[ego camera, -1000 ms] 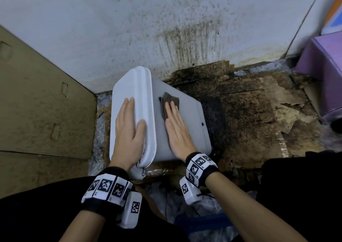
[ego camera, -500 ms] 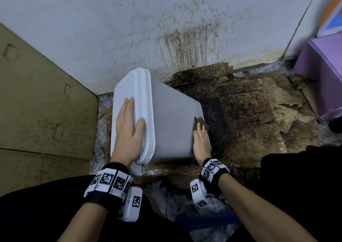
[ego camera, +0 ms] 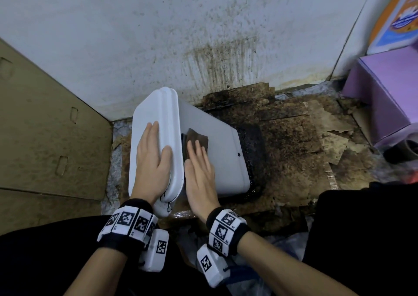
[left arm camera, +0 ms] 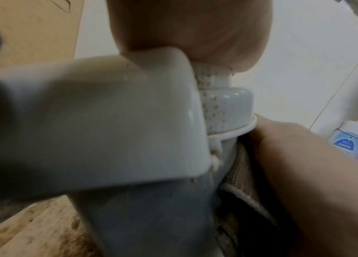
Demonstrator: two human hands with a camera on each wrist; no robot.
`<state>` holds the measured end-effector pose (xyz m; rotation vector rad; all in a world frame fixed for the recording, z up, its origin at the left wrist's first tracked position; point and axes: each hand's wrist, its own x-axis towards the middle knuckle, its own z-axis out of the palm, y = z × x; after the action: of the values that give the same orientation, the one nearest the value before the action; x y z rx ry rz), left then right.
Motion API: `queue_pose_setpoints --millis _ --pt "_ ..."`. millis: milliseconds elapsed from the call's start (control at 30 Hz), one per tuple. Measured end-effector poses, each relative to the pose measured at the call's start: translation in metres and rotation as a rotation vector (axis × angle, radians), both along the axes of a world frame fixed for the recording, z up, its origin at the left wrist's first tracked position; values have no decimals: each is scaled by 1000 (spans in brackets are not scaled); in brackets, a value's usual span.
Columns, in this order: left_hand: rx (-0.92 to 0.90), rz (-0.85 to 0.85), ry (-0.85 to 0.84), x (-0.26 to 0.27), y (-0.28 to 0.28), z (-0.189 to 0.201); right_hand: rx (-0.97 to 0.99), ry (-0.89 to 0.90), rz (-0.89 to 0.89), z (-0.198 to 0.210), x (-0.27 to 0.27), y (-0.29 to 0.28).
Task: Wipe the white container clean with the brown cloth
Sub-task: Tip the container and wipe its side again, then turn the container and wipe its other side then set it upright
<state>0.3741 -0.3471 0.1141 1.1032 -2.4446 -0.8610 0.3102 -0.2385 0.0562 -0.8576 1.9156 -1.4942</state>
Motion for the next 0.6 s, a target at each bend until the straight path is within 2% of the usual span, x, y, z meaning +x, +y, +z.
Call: queue_pose_setpoints --millis 133,267,467,600 --pt "-1 -8 4 -3 4 1 -23 19 -50 -1 -3 3" --pt "-6 -14 -13 -6 5 2 -86 -75 -131 1 -7 4" --pt "-43 -26 -51 -16 11 4 -59 -155 -257 11 -21 5" --pt "-61 -38 -52 -24 19 9 -104 -307 -306 30 -46 9"
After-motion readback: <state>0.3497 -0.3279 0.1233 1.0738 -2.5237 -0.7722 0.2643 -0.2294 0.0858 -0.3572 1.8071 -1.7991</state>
